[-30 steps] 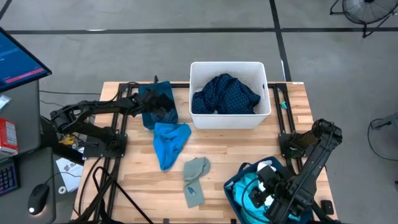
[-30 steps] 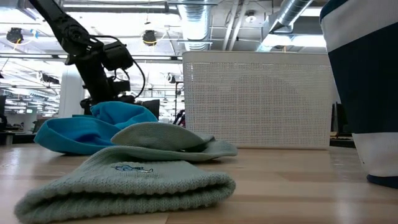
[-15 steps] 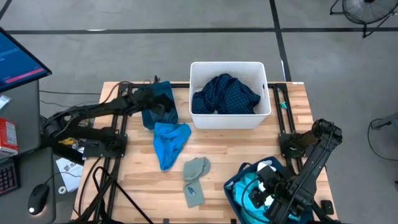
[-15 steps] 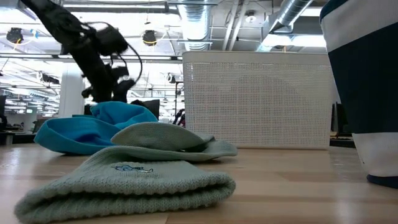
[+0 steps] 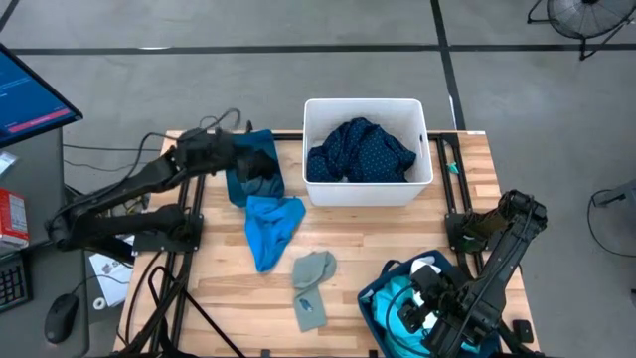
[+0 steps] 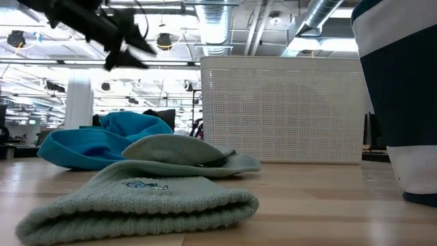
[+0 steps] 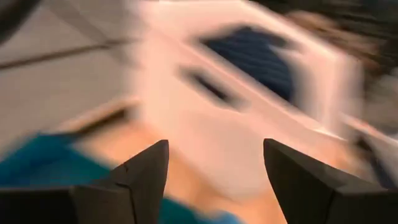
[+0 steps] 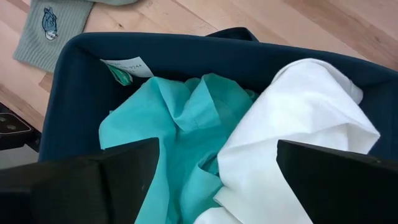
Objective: Pick & Place Cloths
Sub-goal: Put the gray sock into the blue bin
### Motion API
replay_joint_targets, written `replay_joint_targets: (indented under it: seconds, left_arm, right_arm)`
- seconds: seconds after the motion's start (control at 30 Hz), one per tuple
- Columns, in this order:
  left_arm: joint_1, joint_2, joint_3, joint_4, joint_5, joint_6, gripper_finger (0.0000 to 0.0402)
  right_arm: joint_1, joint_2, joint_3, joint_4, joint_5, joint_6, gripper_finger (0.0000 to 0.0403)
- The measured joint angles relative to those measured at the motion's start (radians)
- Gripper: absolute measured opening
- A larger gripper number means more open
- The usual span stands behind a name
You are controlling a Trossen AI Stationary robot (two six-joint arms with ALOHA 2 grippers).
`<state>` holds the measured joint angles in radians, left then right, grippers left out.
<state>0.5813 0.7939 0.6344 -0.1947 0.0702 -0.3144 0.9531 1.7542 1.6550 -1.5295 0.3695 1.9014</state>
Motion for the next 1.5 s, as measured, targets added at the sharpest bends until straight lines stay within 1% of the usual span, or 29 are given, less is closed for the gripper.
replay_joint_targets:
  seconds: [0.07,0.1,0.17,0.27,0.4,0.5,0.6,0.7,0.83,1.1,1.2,1.37,1.5]
  left_arm:
    - [-0.075,-0.019,0.0,0.004,0.129,0.0,0.0238]
    - [-0.122,-0.024,0.0,0.004,0.163,0.0,0.0236]
    - [-0.234,-0.024,0.0,0.008,0.172,0.0,0.0233]
    - [-0.412,0.0,0.0,0.032,0.116,0.022,0.0232]
    - [-0.626,0.077,0.0,0.097,-0.028,0.037,0.0231]
    - [-0.751,0.157,0.0,0.142,-0.098,0.093,0.0231]
    - [-0.834,0.252,0.0,0.161,-0.143,0.102,0.0231]
    - [-0.87,0.346,0.0,0.168,-0.152,0.099,0.0231]
    - [-0.878,0.476,0.0,0.233,-0.168,0.099,0.0231]
    - [-0.87,0.731,0.0,0.499,-0.185,0.1,0.0231]
    - [-0.863,0.793,0.001,0.572,-0.184,0.1,0.0231]
    - [-0.832,0.881,0.001,0.588,-0.183,0.099,0.0231]
    - [-0.828,0.939,0.0,0.625,-0.175,0.098,0.0231]
  right_arm:
    - [0.0,0.0,0.0,0.0,0.0,0.0,0.0317]
    - [0.0,0.0,0.0,0.0,0.0,0.0,0.0317]
    - [0.0,0.0,0.0,0.0,0.0,0.0,0.0317]
    - [0.0,0.0,0.0,0.0,0.0,0.0,0.0317]
    - [0.0,0.0,0.0,0.001,0.0,0.0,0.0317]
    - [0.0,0.0,0.0,0.005,0.0,0.001,0.0317]
    - [0.0,0.0,0.0,0.013,0.0,0.0,0.0317]
    - [0.003,0.0,0.0,0.012,0.0,-0.004,0.0317]
    - [0.003,0.0,0.0,0.015,-0.001,-0.036,0.0317]
    - [0.004,0.0,0.0,0.018,-0.001,-0.068,0.0317]
    - [0.004,0.0,0.0,0.019,-0.001,-0.069,0.0317]
    - [0.004,0.0,0.0,0.02,-0.001,-0.069,0.0317]
    - [0.005,0.0,0.0,0.02,-0.001,-0.077,0.0317]
